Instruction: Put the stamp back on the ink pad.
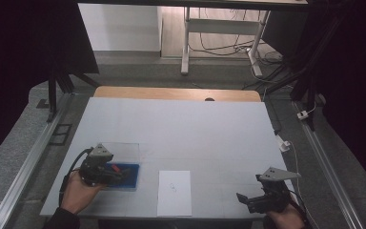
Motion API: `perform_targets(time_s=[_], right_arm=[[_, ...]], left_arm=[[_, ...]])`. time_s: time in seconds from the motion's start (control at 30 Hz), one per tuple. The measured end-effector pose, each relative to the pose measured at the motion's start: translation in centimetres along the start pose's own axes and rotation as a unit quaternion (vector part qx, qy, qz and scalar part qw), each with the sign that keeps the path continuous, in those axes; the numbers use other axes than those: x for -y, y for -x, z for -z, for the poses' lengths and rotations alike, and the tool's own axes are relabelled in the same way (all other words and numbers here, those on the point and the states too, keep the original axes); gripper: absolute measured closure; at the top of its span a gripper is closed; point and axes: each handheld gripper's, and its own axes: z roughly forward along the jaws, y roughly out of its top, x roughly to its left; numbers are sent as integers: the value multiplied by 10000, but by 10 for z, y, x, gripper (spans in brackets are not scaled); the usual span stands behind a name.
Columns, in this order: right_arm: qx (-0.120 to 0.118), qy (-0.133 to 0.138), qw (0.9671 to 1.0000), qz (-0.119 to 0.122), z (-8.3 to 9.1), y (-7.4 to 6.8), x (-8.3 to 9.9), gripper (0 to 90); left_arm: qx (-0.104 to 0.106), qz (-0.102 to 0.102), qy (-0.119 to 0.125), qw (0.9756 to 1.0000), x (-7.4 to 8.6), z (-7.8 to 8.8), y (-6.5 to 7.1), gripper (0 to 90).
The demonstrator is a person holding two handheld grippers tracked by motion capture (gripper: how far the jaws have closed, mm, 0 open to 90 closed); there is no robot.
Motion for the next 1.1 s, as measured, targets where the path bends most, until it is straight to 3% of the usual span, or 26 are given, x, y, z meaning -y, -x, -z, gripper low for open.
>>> perform_targets(time_s=[0.23,0.33,0.67,0.93,1.1], right_arm=[[6,3,10000,4,0,0,0,3],[11,2,10000,4,0,0,0,3],[15,2,10000,-5,0,0,0,3],[22,-1,10000,-8,0,0,0,3],[25,-9,10000,-15,0,0,0,3]], left_arm=[[332,115,204,9992,-3,5,2,7],[447,161,305,9984,-3,9,2,0],[462,-4,368,9983,1,20,9,4],[570,239,584,9964,13,39,7,0],[573,389,598,9958,26,50,5,1]])
